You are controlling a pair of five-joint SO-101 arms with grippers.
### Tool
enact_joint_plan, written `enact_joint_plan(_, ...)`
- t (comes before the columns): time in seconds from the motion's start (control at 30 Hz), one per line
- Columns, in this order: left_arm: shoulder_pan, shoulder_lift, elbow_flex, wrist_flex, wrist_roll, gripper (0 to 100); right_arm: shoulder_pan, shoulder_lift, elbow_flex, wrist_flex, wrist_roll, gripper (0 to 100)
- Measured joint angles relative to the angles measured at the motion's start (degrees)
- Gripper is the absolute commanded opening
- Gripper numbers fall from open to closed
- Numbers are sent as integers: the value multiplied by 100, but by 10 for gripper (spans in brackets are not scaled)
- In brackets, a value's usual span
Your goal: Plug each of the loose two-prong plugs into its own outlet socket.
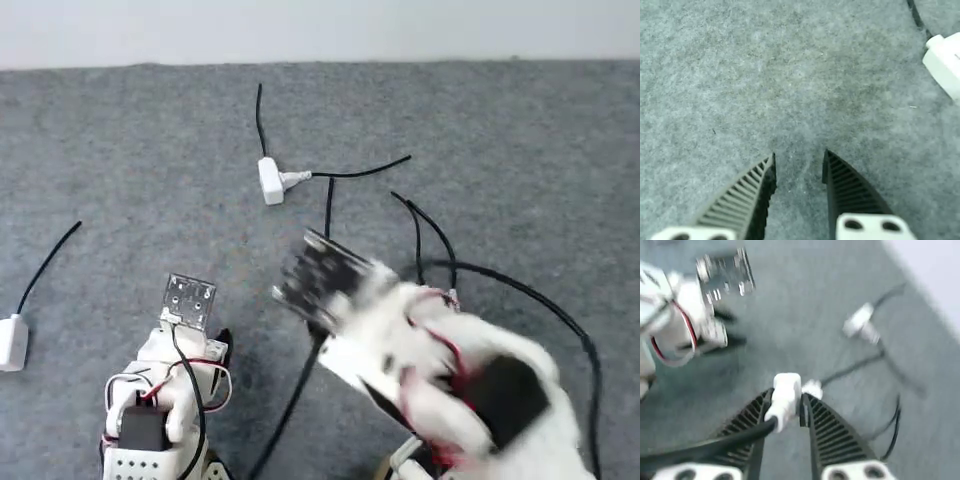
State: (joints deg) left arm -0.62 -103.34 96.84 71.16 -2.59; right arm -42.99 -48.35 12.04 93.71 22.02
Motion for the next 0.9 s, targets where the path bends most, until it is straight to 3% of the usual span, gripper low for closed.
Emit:
enact_joint_plan(0.23, 0, 0, 0, 0, 0, 160, 659, 1178, 9, 18, 615, 10)
enact_joint_plan(0.9, 0, 0, 0, 0, 26, 160, 686, 1354, 343, -501, 651, 10)
